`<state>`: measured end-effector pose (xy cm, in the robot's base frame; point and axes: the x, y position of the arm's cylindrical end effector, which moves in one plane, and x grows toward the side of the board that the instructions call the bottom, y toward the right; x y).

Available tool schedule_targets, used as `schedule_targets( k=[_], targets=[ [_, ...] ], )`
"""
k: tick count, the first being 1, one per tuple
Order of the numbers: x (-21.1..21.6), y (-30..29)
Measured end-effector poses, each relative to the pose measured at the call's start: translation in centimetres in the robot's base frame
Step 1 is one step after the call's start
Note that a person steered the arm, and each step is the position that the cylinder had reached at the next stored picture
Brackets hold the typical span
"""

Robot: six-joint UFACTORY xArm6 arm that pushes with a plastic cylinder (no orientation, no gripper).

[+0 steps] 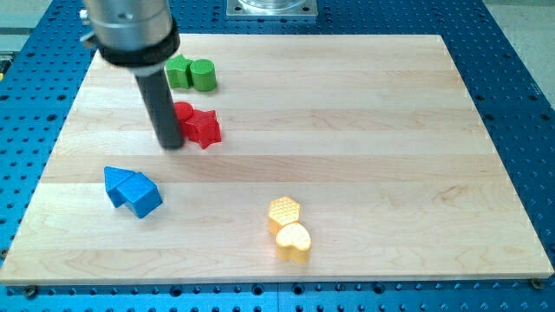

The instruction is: Move the green star towards the bottom right side of the board

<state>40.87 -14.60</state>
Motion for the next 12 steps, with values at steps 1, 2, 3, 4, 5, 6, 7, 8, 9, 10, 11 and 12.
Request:
schedule_targets(
  k=[1, 2, 3, 4, 5, 6, 7, 8, 9, 10, 11, 12],
  targets=[
    [-7.6, 0.0],
    [-10.3, -3.9],
    [-11.9, -6.5],
    [-15.1, -4.1],
    [-15.1, -3.0],
    [-10.0, 5.2],
    [-5.5, 13.1],
    [1.0, 16.7],
    [7.1, 21.8],
    [5.1, 18.0],
    [3.2, 12.8],
    [-1.3, 15.4]
  ],
)
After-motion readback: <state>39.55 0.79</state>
